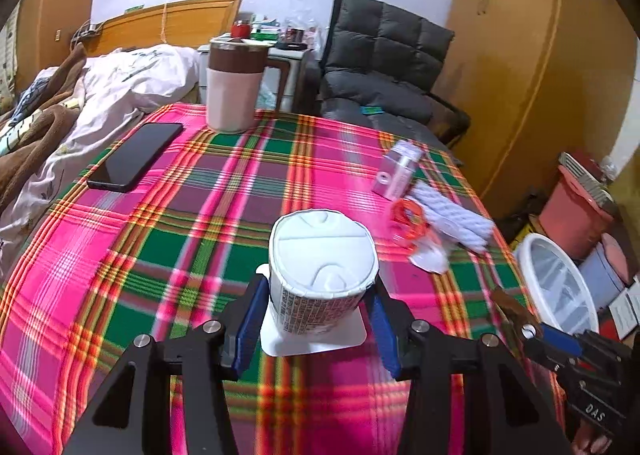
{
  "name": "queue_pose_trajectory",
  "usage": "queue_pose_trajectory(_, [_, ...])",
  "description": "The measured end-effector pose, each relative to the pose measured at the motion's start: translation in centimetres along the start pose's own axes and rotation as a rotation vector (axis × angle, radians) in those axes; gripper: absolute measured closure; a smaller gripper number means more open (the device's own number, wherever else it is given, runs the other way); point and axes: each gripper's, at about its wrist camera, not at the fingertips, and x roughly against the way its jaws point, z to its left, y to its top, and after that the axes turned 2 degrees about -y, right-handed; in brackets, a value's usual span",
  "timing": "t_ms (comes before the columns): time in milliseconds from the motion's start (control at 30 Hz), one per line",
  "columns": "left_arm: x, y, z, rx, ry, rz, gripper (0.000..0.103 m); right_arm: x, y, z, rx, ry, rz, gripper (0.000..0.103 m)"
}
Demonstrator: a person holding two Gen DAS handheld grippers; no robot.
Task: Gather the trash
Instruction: 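Grasp the lidded paper cup with the left tool while the right grasps the brown wrapper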
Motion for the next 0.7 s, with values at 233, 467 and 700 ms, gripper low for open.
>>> queue_pose_trajectory(233, [1.8, -1.0, -2.3, -0.038, -0.047, -0.001, 0.054, 1.3, -0.2, -0.1, -0.016, -0.005, -0.031, 0.075])
queue_pose_trajectory(467, [3.1, -1.6, -4.4, -0.071, -0.093, -0.002, 0.054, 2.4, -0.4, -0.7, -0.038, -0.019, -0.057, 0.075])
queue_pose_trajectory(700, [3.5, -1.9, -6.6, -0.104, -0.131, 0.005, 0.054, 3.3, -0.8, -1.3, -0.057, -0.036, -0.078, 0.075])
